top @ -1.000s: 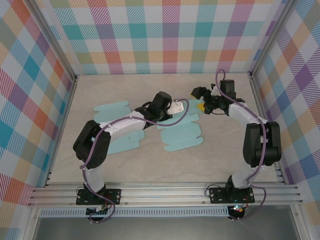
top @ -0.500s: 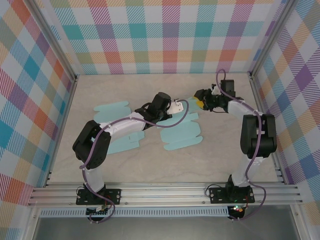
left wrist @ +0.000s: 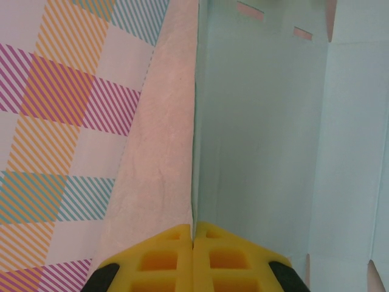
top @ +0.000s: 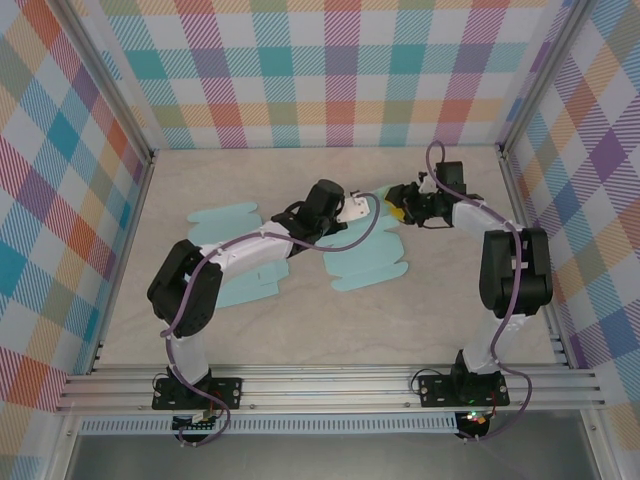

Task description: Fold the paper box

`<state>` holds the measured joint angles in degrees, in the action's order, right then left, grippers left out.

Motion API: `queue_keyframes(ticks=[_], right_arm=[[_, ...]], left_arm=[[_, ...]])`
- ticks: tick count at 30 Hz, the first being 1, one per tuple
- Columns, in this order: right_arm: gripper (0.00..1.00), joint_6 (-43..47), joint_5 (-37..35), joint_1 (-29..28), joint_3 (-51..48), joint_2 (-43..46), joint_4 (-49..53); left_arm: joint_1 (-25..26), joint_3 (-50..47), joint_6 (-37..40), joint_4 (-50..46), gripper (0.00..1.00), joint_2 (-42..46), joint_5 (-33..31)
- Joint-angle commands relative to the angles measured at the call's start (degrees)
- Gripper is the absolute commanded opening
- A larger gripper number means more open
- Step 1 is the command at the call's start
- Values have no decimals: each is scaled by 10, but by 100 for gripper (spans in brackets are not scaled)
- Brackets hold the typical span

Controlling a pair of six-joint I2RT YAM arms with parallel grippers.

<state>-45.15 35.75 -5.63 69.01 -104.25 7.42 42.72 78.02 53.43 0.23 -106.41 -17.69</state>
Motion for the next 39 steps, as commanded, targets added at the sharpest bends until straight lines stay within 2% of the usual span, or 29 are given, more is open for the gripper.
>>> queue_keyframes(ticks=[1, 11, 18, 23, 27, 39], right_arm=[[44, 25, -21, -11, -3, 31, 25], [46, 50, -63, -21, -1, 36, 60], [53, 81, -118, -15, -94, 110, 62], [54, 99, -141, -6, -137, 141, 60], [51, 106, -155, -3, -145, 130, 53], [45, 114, -156, -3, -111, 42, 32]], left_arm=[[17, 18, 2, 10, 0, -13, -9], [39, 22, 61, 46, 0, -46, -63], [39, -7, 82, 79, 0, -43, -61], [39, -34, 105, 116, 0, -38, -55], [39, -52, 121, 151, 0, -41, -62], [39, -55, 122, 163, 0, -54, -72]])
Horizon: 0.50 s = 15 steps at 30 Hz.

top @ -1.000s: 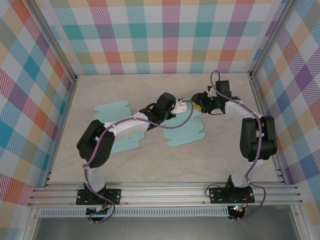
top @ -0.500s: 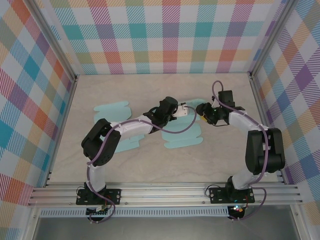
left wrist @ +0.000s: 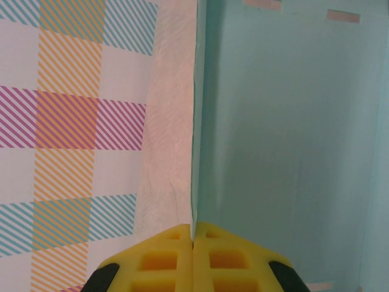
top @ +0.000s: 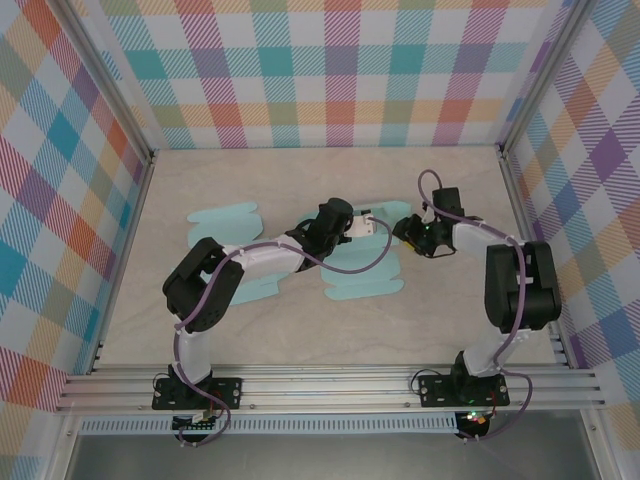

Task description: Fold the paper box

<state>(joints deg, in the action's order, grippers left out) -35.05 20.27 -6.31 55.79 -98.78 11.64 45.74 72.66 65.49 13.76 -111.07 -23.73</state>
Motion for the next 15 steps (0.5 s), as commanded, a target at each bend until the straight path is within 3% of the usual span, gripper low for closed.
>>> queue_keyframes(ticks=[1, 15], right_arm=[[45, 12, -1, 4, 21, -16, -12], [43, -8, 36, 0, 31, -72, -63]], left_arm=[[8, 0, 0, 28, 0, -7, -12], [9, 3, -2, 34, 0, -22, -27]])
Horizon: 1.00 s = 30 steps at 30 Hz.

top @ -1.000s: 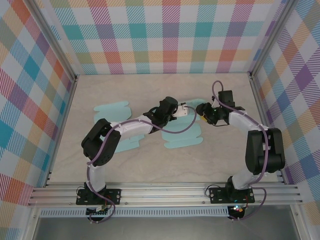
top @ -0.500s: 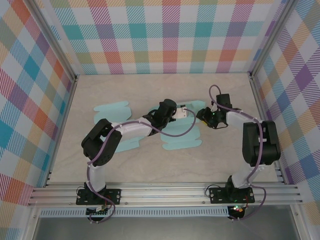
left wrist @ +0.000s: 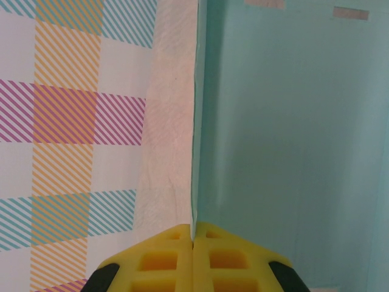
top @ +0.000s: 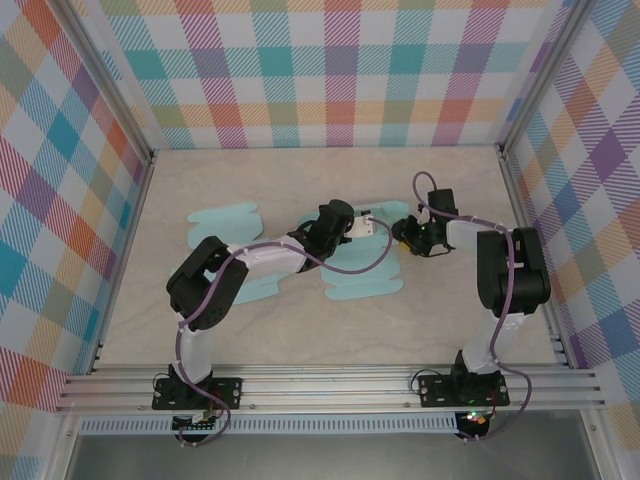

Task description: Fold the paper box

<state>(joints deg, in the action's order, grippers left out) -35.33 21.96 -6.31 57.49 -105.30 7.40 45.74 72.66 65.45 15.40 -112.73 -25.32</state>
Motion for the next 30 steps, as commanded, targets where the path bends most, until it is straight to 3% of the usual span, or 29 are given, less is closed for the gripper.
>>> queue_keyframes(ticks=[1, 14, 25, 30], right_arm=[[42, -5, 21, 0, 14, -6, -23], [40, -34, 55, -4, -24, 50, -99], [33, -58, 54, -27, -34, 42, -135], [38, -23, -12, -27, -31, 70, -65]], left_arm=[[9, 2, -1, 17, 0, -7, -12], [9, 12, -10, 19, 0, -13, -19], [9, 15, -17, 22, 0, -13, -23], [9, 9, -16, 28, 0, -10, -23]])
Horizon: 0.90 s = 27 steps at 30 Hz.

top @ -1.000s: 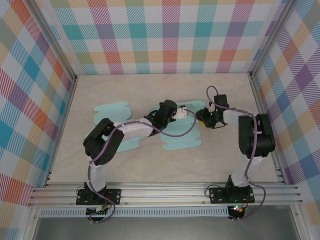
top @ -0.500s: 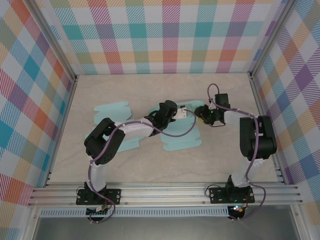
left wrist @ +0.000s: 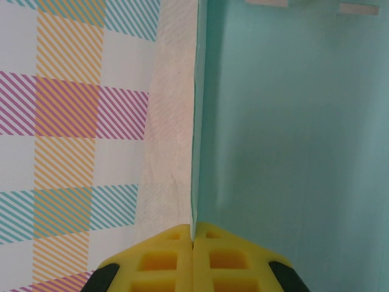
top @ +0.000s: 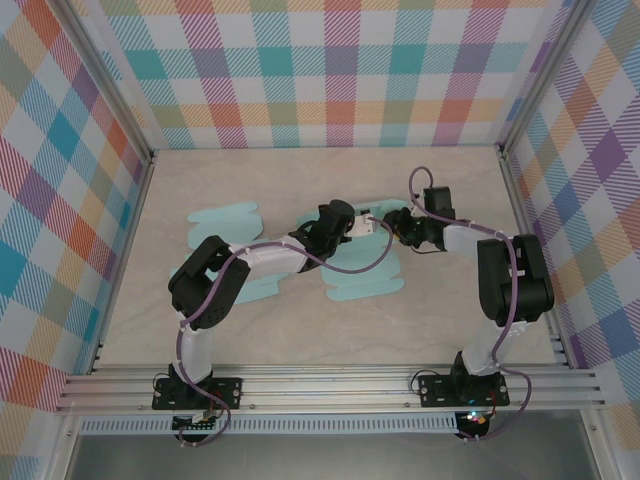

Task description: Fold the paper box

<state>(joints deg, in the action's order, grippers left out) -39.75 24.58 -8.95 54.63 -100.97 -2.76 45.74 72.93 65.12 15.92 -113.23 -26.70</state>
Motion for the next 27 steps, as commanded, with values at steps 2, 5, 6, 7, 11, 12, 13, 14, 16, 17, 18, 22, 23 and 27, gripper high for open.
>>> queue_keyframes(ticks=[2, 5, 6, 7, 11, 12, 13, 14, 16, 17, 18, 22, 23, 27], right_arm=[[39, 25, -62, 1, -7, 35, 55], [41, 30, -94, 2, -10, 36, 78], [41, 31, -99, 4, -11, 34, 83], [41, 32, -101, 5, -11, 32, 84], [43, 38, -109, 7, -4, 17, 89], [43, 40, -111, 7, 0, 11, 90], [43, 42, -113, 7, 5, 5, 92], [43, 42, -113, 7, 8, 0, 93], [44, 45, -109, 7, 16, -10, 87], [44, 47, -102, 7, 18, -14, 80], [44, 48, -96, 7, 20, -19, 73], [44, 57, -77, 7, 26, -24, 47], [43, 59, -71, 7, 27, -24, 39], [39, 53, -41, 6, 22, -22, 12]], left_arm=[[9, 6, -12, 26, 0, -4, -9], [9, 4, -12, 32, 0, -8, -12], [9, 3, -13, 36, 0, -7, -12], [9, 2, -14, 40, 0, -7, -14], [9, -8, -17, 51, 0, 2, -6], [9, -8, -19, 51, 0, 5, -2], [9, -5, -20, 45, 0, 5, -3], [9, 2, -23, 29, 0, 4, -3], [9, 15, -26, -1, 0, 1, -1], [8, 15, -23, -2, 0, 0, 2], [9, 12, -21, 1, 0, 1, 4], [9, 6, -16, 11, 0, -2, 2], [9, 8, -14, 11, 0, -4, 1], [9, 13, -14, 14, 0, -12, -7]])
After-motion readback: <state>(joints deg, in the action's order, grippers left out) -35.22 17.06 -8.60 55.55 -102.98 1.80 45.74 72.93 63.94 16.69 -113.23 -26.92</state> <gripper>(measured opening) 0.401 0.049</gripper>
